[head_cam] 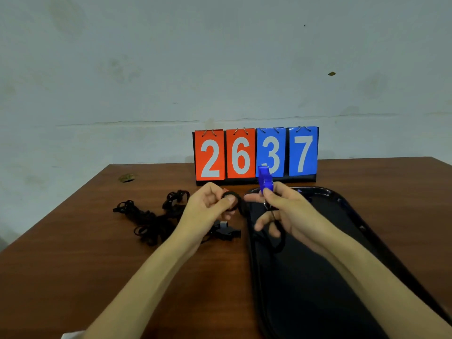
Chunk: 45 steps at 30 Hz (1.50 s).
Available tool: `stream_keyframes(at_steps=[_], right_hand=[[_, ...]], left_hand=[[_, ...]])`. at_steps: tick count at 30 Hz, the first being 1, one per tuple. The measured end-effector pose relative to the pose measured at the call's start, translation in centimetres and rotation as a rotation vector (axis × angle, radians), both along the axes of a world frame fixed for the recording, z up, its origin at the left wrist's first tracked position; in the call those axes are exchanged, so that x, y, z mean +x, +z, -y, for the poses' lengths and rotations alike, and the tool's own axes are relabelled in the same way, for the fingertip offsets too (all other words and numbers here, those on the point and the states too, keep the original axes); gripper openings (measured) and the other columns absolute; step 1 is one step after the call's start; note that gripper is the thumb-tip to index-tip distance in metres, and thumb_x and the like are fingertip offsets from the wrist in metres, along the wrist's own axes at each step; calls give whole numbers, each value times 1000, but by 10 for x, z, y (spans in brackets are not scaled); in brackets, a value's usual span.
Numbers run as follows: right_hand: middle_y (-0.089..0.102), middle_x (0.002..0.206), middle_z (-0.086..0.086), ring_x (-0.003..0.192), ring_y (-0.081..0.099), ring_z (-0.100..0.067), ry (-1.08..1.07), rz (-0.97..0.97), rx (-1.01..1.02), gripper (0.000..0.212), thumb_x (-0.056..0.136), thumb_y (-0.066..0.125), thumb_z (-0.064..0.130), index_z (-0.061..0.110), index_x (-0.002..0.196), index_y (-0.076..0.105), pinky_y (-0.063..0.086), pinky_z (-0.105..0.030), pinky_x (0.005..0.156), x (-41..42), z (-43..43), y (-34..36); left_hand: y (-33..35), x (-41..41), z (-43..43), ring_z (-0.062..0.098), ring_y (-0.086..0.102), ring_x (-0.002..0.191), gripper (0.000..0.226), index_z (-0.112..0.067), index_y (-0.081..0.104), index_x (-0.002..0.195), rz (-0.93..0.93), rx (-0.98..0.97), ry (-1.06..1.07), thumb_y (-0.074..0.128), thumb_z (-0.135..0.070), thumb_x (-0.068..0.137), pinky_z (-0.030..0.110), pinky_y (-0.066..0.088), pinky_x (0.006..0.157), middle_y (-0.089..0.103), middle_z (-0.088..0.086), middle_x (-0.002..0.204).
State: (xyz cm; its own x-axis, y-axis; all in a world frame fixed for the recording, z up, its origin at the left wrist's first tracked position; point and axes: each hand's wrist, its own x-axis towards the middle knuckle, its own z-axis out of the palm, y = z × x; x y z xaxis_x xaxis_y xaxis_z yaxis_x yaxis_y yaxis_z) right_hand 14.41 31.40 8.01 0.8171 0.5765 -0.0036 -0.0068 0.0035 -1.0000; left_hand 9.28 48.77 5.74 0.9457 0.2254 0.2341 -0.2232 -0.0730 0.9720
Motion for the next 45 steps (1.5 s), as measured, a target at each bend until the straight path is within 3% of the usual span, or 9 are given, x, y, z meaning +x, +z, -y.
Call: stream_keyframes(at_steps=[8, 12, 17, 21, 25, 29, 32, 38, 45], right_hand=[[66, 102, -7, 69, 67, -24, 50, 33, -102, 21, 97, 41, 26, 13, 114, 43, 55, -28, 59, -3, -8, -13], [64, 107, -2, 63, 64, -17, -97, 144, -103, 19, 95, 45, 24, 12, 109, 50, 53, -26, 56, -1, -2, -9], [70, 95, -1, 83, 67, -8, -219, 259, -80, 23, 88, 58, 23, 11, 107, 62, 55, -22, 70, 3, 4, -1], [65, 99, 8, 100, 58, -1, -282, 297, -84, 23, 82, 65, 25, 20, 104, 64, 53, -20, 71, 0, 3, -1], [66, 95, 13, 100, 58, 0, -330, 253, -2, 13, 80, 66, 24, 30, 91, 64, 52, -17, 64, 1, 6, 0], [69, 94, 7, 97, 61, -2, -388, 192, 97, 14, 80, 66, 22, 23, 94, 68, 53, -18, 63, 7, 12, -2], [70, 91, -1, 89, 62, -9, -416, 80, 183, 22, 84, 63, 25, 10, 98, 68, 50, -23, 69, 16, 17, -3], [69, 78, -2, 65, 58, -6, -517, 9, 229, 21, 89, 59, 20, 3, 100, 65, 49, -21, 65, 31, 30, 0], [65, 80, 8, 77, 61, -3, -381, 511, -505, 26, 86, 62, 21, 18, 111, 64, 48, -21, 76, 23, 23, -3]], left_hand=[[-9, 2, 5, 25, 65, 82, 18, 0, 55, 104, -48, -163, -111, 47, -14, 96, 39, 51, 79, 69, 12, 80], [-12, 9, -4, 21, 61, 99, 16, -12, 60, 104, -104, -205, 203, 50, -7, 93, 30, 50, 78, 66, 5, 101], [-26, 20, -33, 29, 49, 110, 36, -11, 48, 123, -437, 515, 483, 55, -23, 90, 38, 49, 86, 38, 13, 128], [-26, 7, -15, 20, 51, 92, 26, -9, 53, 114, -219, 1059, 644, 53, -22, 91, 31, 48, 75, 45, 10, 113], [3, 11, 17, 11, 57, 97, 43, -21, 42, 115, -138, 578, 158, 63, -4, 82, 16, 45, 71, 55, -4, 104], [27, 18, 57, 21, 66, 84, 37, -13, 43, 119, -225, 47, -354, 57, -9, 85, 32, 53, 83, 65, 1, 73], [30, 26, 58, 14, 45, 45, 16, -8, 49, 108, -305, -89, -388, 50, -16, 94, 26, 44, 47, 44, 0, 53], [41, 39, 25, 7, 26, 41, 23, -10, 63, 94, -334, 274, -389, 56, -32, 92, 19, 19, 39, 43, -2, 55], [58, 34, -1, 10, 64, 73, 8, -20, 69, 86, -184, 819, -350, 67, -27, 83, 17, 51, 69, 68, -4, 79]])
